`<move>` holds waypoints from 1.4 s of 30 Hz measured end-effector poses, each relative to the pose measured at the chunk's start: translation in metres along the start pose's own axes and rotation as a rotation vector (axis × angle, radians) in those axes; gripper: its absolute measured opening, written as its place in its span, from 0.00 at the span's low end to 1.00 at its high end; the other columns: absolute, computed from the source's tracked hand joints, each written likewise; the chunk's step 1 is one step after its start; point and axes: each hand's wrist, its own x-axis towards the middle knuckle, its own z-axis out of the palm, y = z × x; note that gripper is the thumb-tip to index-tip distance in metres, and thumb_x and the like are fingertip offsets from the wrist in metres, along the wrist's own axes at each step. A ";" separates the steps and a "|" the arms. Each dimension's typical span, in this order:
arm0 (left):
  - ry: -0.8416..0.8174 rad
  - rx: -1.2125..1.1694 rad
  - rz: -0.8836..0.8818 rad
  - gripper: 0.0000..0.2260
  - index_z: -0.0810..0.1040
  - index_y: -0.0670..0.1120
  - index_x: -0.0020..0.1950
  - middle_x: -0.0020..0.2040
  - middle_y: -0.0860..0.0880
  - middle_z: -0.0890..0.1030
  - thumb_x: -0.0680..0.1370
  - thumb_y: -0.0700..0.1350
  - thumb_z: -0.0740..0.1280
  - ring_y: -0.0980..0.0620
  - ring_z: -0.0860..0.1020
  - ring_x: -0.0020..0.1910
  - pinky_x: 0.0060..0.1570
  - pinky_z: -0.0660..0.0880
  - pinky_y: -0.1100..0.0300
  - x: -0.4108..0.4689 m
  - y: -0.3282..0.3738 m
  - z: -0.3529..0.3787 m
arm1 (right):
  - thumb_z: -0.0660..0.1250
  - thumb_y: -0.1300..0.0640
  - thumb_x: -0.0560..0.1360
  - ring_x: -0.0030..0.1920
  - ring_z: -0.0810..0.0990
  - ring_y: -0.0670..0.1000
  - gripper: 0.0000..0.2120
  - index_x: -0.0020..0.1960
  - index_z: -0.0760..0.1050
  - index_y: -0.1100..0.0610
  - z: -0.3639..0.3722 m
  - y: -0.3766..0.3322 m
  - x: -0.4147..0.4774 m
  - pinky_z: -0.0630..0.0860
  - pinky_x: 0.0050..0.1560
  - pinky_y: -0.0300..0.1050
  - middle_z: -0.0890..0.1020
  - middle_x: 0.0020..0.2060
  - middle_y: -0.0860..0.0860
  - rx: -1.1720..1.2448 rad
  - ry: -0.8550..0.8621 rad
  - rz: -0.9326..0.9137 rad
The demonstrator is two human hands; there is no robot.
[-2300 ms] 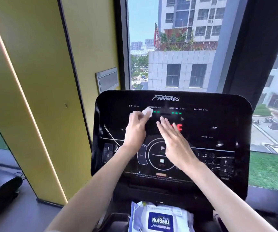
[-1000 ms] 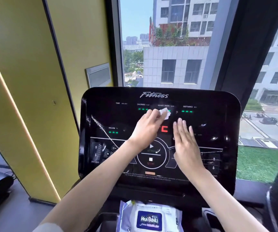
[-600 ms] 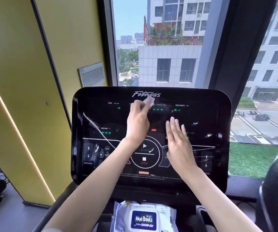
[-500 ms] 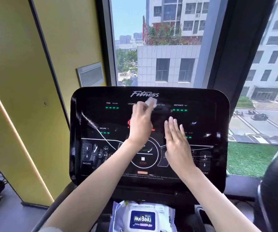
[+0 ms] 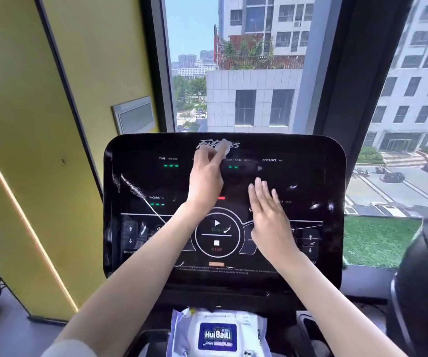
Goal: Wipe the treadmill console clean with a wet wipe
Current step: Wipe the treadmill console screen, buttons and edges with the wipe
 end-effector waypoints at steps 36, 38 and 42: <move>0.041 -0.095 -0.040 0.27 0.74 0.44 0.64 0.45 0.43 0.71 0.69 0.25 0.61 0.43 0.71 0.43 0.40 0.76 0.51 0.006 0.052 0.033 | 0.69 0.74 0.56 0.71 0.62 0.61 0.44 0.71 0.61 0.68 -0.019 0.072 -0.048 0.60 0.70 0.56 0.62 0.71 0.65 -0.088 -0.039 0.069; -0.123 -0.027 0.208 0.30 0.72 0.45 0.64 0.47 0.46 0.68 0.65 0.24 0.62 0.45 0.68 0.44 0.39 0.76 0.51 -0.001 0.065 0.040 | 0.69 0.74 0.57 0.72 0.60 0.60 0.44 0.72 0.60 0.67 -0.018 0.073 -0.048 0.56 0.71 0.54 0.60 0.72 0.64 -0.107 -0.046 0.069; -0.296 0.019 0.546 0.29 0.73 0.44 0.64 0.48 0.48 0.66 0.65 0.26 0.62 0.47 0.68 0.45 0.34 0.76 0.53 0.000 0.057 0.041 | 0.70 0.72 0.57 0.72 0.59 0.59 0.45 0.72 0.59 0.66 -0.019 0.074 -0.047 0.55 0.72 0.53 0.60 0.72 0.63 -0.135 -0.054 0.073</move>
